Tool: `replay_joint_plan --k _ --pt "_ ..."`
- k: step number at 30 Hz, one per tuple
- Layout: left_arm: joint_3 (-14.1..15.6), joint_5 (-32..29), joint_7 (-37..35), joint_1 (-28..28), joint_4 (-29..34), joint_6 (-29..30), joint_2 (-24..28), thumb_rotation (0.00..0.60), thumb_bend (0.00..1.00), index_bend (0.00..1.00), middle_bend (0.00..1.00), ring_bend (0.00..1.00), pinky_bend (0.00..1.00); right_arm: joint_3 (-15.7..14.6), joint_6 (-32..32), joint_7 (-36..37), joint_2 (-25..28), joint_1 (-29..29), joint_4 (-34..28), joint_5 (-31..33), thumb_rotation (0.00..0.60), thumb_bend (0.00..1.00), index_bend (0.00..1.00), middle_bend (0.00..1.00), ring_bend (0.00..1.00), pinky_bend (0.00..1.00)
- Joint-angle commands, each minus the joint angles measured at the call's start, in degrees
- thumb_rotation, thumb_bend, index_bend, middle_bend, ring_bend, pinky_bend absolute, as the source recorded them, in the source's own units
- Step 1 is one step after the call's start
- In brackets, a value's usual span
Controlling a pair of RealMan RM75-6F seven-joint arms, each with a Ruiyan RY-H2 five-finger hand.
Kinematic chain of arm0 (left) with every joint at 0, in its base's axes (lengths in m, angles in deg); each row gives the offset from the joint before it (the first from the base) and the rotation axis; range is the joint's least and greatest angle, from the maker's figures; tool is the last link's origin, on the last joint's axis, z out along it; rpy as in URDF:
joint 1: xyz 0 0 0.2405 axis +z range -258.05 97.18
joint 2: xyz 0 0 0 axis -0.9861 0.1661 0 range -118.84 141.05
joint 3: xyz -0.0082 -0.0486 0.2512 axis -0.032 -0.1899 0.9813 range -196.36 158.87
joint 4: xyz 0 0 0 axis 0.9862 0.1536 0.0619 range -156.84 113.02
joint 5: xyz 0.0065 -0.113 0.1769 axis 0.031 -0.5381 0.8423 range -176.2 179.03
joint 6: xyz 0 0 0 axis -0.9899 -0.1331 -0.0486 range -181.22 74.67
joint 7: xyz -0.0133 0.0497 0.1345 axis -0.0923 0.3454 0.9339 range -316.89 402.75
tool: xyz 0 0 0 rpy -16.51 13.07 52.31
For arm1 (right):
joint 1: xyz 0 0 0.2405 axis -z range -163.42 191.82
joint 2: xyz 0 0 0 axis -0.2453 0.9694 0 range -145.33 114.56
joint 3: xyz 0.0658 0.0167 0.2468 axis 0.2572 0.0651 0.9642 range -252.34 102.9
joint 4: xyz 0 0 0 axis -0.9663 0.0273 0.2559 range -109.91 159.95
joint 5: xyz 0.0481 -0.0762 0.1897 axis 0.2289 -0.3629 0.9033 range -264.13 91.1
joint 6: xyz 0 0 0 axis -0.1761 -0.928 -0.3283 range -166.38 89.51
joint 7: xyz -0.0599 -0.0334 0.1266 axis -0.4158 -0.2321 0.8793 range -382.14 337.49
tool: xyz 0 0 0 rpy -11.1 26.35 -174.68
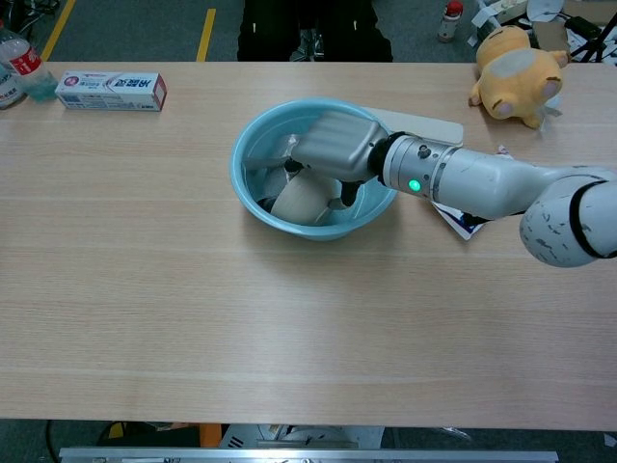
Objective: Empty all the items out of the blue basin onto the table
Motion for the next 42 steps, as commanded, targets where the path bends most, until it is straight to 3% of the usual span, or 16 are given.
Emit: replay_joint_plan --k 1,5,15,25,33,42 --pt "0.0 -0.2 -0.1 0.0 -0.1 -0.1 0.0 0.6 0.22 0.29 0.28 0.25 0.21 0.2 1.3 1.6 -1.1 0.3 1.6 -1.3 0.6 0.27 0.58 0.62 0.46 0.56" --pt "0.0 -0.2 -0.3 0.0 -0.2 -0.2 0.1 0.6 0.22 0.29 0.28 0.25 0.21 0.2 2.2 3.9 -1.4 0.5 2.5 -2.9 0.6 0.31 0.64 0.67 0.52 0.58" --pt "0.0 0.1 -0.1 -0.1 0.0 -0.3 0.0 0.6 0.22 0.29 0.28 0.25 0.21 0.4 3.7 6.6 0.9 1.3 0.7 -4.8 0.6 0.31 0.69 0.72 0.58 0.6" --pt "0.2 0.6 0.8 0.1 1.4 0.1 0.6 0.6 0.22 0.29 0.28 0.25 0.21 0.6 6.8 9.1 10.4 3.2 -11.4 -7.3 0.6 0.31 0.69 0.72 0.58 0.6" --pt "0.3 1.4 1.5 -0.3 2.5 -0.1 0.8 0.6 0.22 0.29 0.28 0.25 0.21 -4.4 3.4 8.2 16.5 4.4 -18.9 -9.8 0.6 0.31 0.69 0.72 0.58 0.6" --pt "0.5 1.8 2.1 -0.5 3.1 -0.3 0.8 0.6 0.22 0.29 0.28 0.25 0.21 -9.6 0.7 9.9 19.2 5.4 -20.7 -14.6 0.6 0.31 0.69 0.68 0.54 0.6"
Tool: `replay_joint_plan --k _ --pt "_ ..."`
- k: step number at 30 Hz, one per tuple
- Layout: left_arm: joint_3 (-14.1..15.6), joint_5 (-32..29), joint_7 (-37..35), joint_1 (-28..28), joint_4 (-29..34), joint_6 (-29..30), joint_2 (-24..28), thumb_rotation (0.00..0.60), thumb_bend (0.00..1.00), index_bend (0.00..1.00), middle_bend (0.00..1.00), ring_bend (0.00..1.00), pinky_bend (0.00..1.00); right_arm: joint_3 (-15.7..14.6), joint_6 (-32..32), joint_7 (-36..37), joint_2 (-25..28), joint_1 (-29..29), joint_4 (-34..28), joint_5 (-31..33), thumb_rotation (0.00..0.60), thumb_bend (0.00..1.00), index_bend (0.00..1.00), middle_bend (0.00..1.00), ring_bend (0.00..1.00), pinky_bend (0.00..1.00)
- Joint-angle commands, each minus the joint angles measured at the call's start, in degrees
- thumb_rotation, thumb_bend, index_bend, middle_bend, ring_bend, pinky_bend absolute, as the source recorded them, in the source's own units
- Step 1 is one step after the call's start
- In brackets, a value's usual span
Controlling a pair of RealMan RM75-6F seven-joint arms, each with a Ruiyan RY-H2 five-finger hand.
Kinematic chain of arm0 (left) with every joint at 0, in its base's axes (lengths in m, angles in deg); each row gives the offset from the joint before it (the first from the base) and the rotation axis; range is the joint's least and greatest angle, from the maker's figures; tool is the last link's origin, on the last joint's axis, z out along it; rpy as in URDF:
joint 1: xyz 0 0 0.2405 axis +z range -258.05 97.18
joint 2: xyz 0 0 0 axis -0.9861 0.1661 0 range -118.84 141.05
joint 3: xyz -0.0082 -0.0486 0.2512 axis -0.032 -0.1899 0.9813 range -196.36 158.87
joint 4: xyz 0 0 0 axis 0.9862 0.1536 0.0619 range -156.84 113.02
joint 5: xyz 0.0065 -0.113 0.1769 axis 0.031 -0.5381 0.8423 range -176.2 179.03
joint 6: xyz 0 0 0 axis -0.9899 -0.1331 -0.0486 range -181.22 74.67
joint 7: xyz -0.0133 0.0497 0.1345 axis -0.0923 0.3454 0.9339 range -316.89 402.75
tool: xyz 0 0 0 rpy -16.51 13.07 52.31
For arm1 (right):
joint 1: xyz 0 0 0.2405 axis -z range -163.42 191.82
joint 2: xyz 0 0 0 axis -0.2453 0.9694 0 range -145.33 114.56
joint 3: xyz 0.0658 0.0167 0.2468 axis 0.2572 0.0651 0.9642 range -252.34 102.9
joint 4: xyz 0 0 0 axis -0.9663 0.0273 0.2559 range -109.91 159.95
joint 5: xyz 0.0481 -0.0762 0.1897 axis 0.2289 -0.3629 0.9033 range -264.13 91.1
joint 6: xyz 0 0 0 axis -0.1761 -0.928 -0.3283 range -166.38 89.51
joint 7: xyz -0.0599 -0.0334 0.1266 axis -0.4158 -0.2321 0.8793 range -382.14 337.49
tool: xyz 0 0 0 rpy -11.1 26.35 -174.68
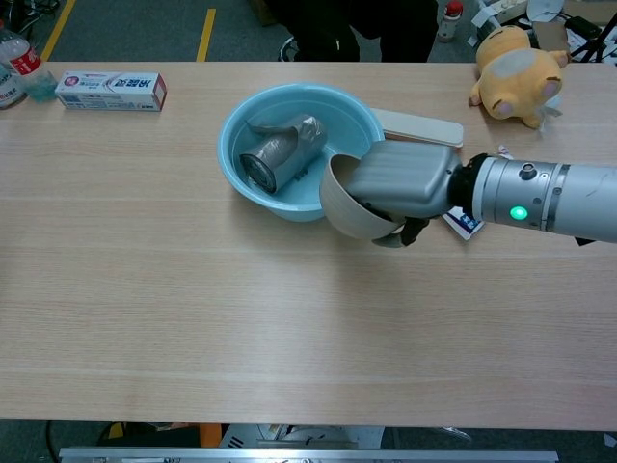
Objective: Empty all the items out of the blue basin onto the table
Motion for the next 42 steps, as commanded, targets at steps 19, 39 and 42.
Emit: replay_joint_plan --k 19,39,42 --pt "0.0 0.0 0.2 -0.5 0.1 -0.6 -0.2 0.6 0.22 0.29 0.28 0.25 0.21 -2.9 -3.6 -4.0 1.4 1.4 0.5 -1.9 0.6 0.13 0.17 0.31 0.25 0.43" --pt "0.0 0.1 -0.7 -0.4 -0.4 -0.1 0.1 0.6 0.22 0.29 0.28 0.25 0.2 10.7 -4.1 -3.0 -3.2 -4.3 6.3 13.2 0.6 0.08 0.17 0.3 0.24 0.42" --pt "0.0 0.2 -0.8 -0.2 -0.4 0.2 0.4 0.6 0.22 0.29 0.28 0.25 0.2 11.4 -5.4 -6.1 -6.8 -6.2 10.6 17.5 0.6 0.06 0.17 0.3 0.24 0.42"
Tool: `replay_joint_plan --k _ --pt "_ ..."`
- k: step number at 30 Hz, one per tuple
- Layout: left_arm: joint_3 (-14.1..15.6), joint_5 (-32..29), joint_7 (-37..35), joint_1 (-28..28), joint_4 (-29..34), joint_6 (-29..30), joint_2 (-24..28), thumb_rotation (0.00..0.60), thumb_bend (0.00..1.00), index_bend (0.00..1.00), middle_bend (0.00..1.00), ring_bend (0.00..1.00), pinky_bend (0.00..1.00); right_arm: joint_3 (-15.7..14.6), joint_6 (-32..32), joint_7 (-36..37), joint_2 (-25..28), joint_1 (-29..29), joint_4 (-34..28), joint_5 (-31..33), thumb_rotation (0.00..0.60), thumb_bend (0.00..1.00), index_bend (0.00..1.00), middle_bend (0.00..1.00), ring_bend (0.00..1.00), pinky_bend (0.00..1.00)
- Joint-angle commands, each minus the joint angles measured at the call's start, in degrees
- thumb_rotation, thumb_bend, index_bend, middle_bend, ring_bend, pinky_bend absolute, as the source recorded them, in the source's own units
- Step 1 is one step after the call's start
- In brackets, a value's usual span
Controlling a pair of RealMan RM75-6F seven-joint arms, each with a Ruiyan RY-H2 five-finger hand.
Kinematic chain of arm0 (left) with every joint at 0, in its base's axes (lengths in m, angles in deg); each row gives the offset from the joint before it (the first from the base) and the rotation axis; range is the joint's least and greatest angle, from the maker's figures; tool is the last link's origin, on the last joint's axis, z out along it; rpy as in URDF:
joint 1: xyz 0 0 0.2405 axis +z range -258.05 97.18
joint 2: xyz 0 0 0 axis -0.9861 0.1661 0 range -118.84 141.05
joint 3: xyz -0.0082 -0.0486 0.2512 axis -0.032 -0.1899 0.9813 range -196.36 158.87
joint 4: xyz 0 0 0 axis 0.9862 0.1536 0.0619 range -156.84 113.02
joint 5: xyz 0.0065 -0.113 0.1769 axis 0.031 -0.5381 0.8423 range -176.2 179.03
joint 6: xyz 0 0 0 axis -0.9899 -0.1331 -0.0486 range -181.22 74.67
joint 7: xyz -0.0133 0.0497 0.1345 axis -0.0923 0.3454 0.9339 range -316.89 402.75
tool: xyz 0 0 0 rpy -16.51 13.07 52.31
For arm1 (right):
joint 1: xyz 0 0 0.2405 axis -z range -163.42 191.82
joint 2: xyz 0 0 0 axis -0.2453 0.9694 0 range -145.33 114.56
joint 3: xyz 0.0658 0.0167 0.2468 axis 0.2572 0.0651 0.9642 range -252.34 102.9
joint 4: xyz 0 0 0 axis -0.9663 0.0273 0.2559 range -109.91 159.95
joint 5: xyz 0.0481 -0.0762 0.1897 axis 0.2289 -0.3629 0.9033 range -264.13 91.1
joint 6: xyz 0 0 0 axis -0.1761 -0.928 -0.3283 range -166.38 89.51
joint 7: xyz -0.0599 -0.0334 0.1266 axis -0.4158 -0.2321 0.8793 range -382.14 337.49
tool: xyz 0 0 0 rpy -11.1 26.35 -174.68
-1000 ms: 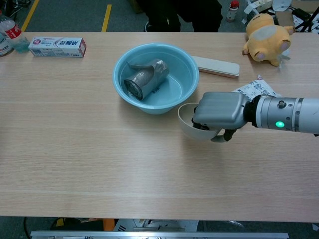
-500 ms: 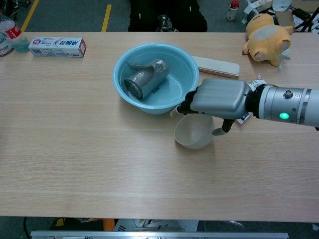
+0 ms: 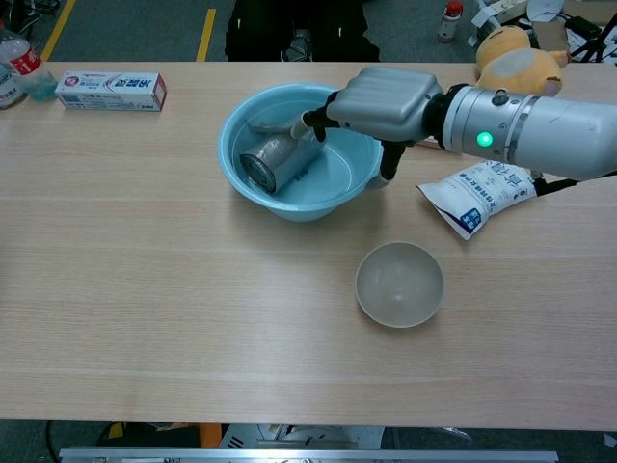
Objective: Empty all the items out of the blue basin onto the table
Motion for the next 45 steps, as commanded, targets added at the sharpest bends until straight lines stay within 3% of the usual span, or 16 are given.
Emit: replay_joint_plan --k 1,15,32,39,45 --pt "0.0 0.0 -0.1 0.1 0.0 0.2 0.2 0.6 0.22 0.29 0.28 0.25 0.2 1.7 -2.6 -4.4 -5.3 -3.2 6.0 6.0 0.6 0.05 0.17 0.3 0.24 0.42" --pt "0.1 0.0 -0.6 0.5 0.1 0.6 0.9 0.6 0.22 0.29 0.28 0.25 0.2 3.2 -4.9 -13.4 -19.1 -12.3 22.9 20.3 0.6 0.0 0.14 0.26 0.19 0.37" --pt "0.1 -1.6 -1.9 1.6 -0.7 1.0 1.3 0.6 0.22 0.29 0.28 0.25 0.2 1.5 -12.0 -13.2 -32.1 -18.3 43.5 24.4 0.6 0.0 0.14 0.26 0.19 0.37" --pt "0.0 -1.6 -2.3 1.5 -1.2 0.8 1.0 0.6 0.22 0.29 0.28 0.25 0.2 0.0 -11.3 -12.1 -29.3 -17.2 39.0 22.0 0.6 0.0 0.15 0.32 0.23 0.37" --pt "-0.1 -0.9 -2.5 1.1 -1.3 0.4 0.7 0.6 0.22 0.29 0.28 0.25 0.2 -1.0 -8.6 -12.7 -27.8 -16.3 36.6 20.6 0.6 0.0 0.24 0.35 0.25 0.41"
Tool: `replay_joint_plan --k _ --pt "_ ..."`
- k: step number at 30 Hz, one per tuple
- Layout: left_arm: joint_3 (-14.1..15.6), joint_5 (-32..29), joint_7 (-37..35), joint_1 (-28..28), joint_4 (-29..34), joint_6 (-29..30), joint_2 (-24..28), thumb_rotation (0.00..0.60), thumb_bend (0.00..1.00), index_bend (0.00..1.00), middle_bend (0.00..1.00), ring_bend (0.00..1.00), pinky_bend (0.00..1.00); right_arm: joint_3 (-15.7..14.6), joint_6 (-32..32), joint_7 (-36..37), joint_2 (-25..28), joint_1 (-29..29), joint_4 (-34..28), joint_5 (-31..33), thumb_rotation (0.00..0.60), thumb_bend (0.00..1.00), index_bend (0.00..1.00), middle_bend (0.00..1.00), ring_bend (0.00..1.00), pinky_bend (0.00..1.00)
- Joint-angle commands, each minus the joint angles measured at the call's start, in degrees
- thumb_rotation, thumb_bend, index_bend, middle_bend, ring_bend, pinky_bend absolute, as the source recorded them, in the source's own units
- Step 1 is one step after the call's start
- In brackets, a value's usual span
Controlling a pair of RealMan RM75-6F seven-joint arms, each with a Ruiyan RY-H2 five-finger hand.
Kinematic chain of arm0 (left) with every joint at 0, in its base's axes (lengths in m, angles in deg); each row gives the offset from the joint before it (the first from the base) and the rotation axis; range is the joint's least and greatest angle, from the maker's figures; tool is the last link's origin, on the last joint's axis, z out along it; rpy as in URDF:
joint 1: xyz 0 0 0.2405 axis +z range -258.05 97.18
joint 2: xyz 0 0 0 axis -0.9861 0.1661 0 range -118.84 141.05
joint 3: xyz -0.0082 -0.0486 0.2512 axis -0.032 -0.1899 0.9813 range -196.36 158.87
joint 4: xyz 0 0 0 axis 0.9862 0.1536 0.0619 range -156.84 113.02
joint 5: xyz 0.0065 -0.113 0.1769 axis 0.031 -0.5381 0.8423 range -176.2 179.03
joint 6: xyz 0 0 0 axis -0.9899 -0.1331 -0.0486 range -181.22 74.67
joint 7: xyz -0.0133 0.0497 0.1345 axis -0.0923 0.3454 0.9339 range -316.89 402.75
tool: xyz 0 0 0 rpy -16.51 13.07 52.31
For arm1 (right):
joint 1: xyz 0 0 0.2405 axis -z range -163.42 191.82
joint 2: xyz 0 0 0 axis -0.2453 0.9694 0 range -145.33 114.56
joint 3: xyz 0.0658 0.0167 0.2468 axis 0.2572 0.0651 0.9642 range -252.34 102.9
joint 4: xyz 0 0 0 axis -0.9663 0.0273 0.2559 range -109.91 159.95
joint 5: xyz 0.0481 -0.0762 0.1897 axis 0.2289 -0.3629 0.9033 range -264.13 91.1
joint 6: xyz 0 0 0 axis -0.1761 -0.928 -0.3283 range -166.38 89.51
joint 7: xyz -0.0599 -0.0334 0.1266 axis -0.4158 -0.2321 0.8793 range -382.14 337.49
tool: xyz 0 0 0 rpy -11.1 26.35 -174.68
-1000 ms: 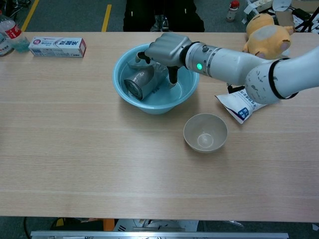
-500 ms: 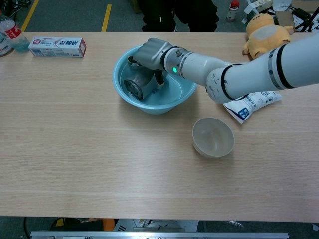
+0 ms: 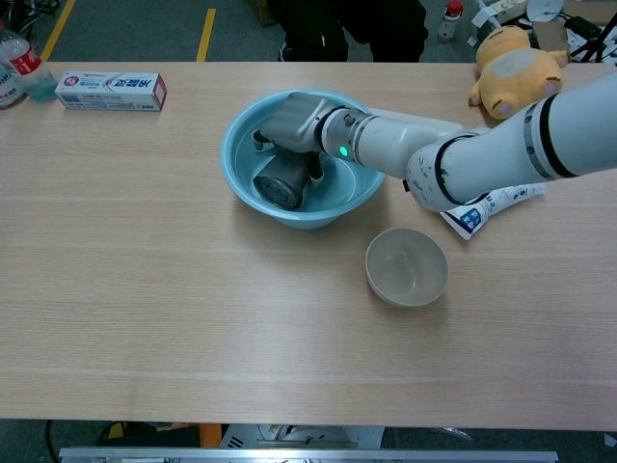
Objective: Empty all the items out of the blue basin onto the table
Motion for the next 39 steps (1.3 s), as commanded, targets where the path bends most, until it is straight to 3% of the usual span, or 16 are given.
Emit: replay_joint_plan --k 1,10,22,33,39 --pt "0.0 0.3 -0.1 0.0 0.0 0.1 -0.1 0.6 0.22 0.29 0.28 0.25 0.2 -0.3 1.0 -0.2 -0.4 0.4 0.3 -0.3 0.6 0.0 0.25 0.35 0.25 0.41" --pt "0.1 -0.2 -0.5 0.8 0.0 0.9 0.3 0.6 0.22 0.29 0.28 0.25 0.2 -0.6 2.6 -0.8 -4.0 0.4 4.7 -3.1 0.6 0.1 0.45 0.47 0.38 0.49" --pt "0.1 0.2 -1.2 0.8 -0.4 0.9 0.2 0.6 0.22 0.29 0.28 0.25 0.2 -0.3 4.1 2.4 -5.2 1.6 6.6 -8.6 0.6 0.33 0.72 0.66 0.64 0.75" --pt "0.0 0.3 -1.1 0.7 -0.4 0.8 0.1 0.6 0.22 0.29 0.28 0.25 0.2 1.7 6.5 6.8 -1.7 3.2 1.7 -12.5 0.6 0.36 0.77 0.7 0.68 0.8" --pt "0.1 0.5 -1.2 0.8 -0.4 0.9 0.1 0.6 0.22 0.29 0.28 0.25 0.2 1.3 5.8 6.3 -1.3 3.8 1.6 -13.0 0.6 0.36 0.77 0.7 0.68 0.8"
